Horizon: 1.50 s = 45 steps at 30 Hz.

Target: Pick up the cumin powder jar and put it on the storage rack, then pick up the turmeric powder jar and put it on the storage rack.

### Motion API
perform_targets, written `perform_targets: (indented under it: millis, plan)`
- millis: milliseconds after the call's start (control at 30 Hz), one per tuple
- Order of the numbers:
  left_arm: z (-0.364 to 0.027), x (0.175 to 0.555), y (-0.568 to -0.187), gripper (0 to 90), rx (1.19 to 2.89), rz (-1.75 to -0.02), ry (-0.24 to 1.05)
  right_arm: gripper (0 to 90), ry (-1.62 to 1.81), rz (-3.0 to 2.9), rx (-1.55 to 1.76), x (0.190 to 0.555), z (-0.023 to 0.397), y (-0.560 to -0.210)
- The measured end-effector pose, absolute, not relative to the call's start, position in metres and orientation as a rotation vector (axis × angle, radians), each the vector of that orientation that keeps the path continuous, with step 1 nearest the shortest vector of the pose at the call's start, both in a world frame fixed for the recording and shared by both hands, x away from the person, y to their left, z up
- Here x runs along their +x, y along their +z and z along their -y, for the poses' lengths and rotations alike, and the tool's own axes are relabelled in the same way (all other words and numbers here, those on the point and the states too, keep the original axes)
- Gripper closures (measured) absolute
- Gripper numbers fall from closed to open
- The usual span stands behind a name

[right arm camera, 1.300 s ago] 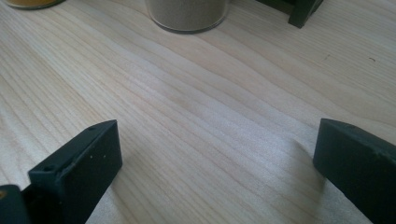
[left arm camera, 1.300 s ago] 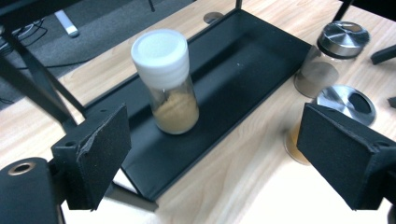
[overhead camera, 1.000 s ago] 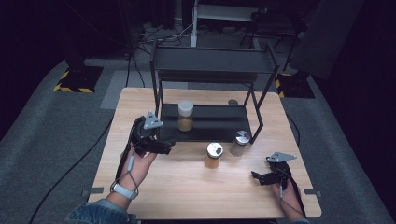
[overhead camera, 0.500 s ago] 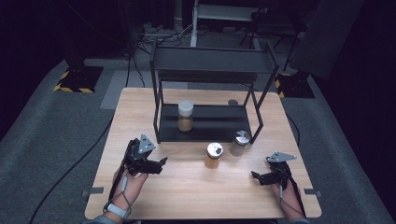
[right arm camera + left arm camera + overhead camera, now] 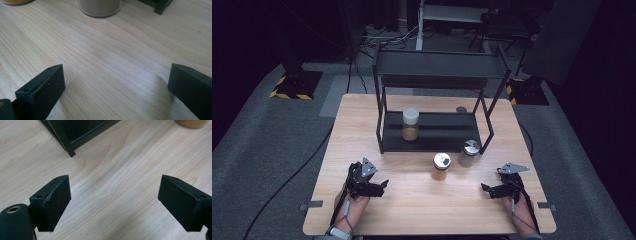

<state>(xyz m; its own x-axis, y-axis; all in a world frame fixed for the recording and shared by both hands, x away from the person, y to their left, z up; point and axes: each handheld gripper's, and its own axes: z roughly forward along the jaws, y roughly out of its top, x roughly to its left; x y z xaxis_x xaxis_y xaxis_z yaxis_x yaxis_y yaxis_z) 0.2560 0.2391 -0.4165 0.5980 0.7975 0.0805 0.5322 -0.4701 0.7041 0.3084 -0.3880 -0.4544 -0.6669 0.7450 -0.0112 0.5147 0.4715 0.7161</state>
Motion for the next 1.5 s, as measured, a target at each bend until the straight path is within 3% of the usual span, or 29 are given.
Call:
perform_targets:
  millis: [500, 600, 1500]
  plan:
    - [-0.240, 0.268, -0.441, 9.5, 2.228, -1.097, 0.430, 0.6, 1.006, -2.401, 1.067, 0.308, 0.388, -0.454]
    - [-0.248, 0.271, -0.447, 2.5, 2.190, -1.116, 0.398, 0.6, 1.006, -2.401, 1.066, 0.308, 0.388, -0.454]
    - [-0.255, 0.269, -0.454, 0.0, 2.174, -1.080, 0.410, 0.3, 1.048, -2.412, 1.090, 0.311, 0.395, -0.454]
